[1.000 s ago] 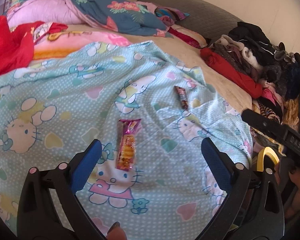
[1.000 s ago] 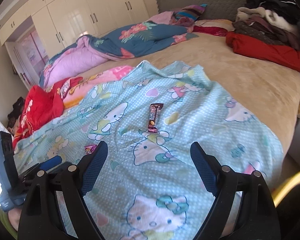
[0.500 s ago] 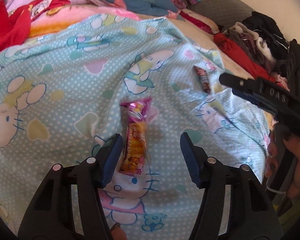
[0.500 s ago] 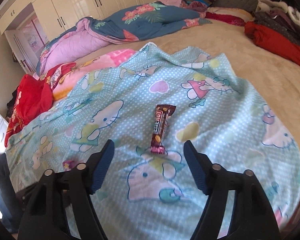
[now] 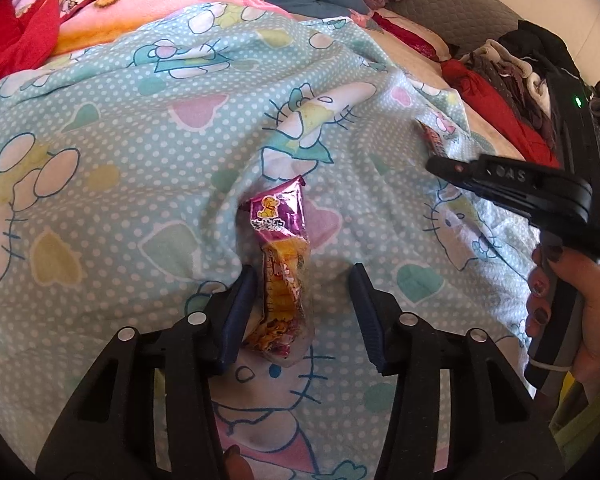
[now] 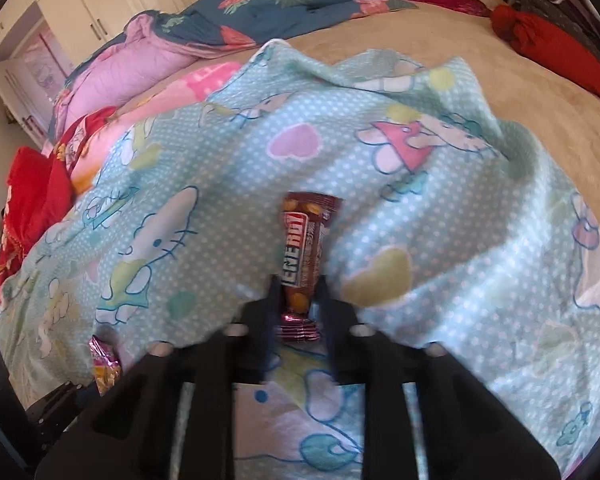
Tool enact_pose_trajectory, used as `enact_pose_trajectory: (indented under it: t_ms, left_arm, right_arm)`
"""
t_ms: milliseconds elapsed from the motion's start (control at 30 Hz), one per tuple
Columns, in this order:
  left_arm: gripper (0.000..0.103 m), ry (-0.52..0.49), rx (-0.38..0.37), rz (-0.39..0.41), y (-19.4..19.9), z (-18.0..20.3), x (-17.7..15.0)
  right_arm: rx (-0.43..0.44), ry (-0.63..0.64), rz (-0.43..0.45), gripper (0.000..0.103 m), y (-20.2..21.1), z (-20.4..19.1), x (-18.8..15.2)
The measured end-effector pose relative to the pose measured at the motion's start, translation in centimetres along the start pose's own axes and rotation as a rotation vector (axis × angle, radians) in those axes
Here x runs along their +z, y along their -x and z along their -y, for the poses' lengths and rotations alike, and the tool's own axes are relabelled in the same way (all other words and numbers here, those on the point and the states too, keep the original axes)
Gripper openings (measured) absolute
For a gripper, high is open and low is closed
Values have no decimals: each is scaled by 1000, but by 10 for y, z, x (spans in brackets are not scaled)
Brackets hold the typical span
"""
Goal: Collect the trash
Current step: 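Grasp the orange snack bar with the left gripper while the right grasps the brown Energy bar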
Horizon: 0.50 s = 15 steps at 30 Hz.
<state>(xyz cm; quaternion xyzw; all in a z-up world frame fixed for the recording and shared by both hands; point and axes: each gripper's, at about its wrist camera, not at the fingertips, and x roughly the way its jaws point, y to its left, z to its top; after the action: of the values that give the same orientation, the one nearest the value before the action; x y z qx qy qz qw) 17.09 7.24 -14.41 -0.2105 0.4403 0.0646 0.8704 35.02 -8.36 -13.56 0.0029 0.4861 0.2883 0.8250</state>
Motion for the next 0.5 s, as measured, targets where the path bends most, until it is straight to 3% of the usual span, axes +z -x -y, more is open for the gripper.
enact_pose_trajectory:
  t_ms: [500]
  left_arm:
    - [15,45,33,16,10,-5,1]
  right_arm:
    - [82,-40,106,15,92,3,-64]
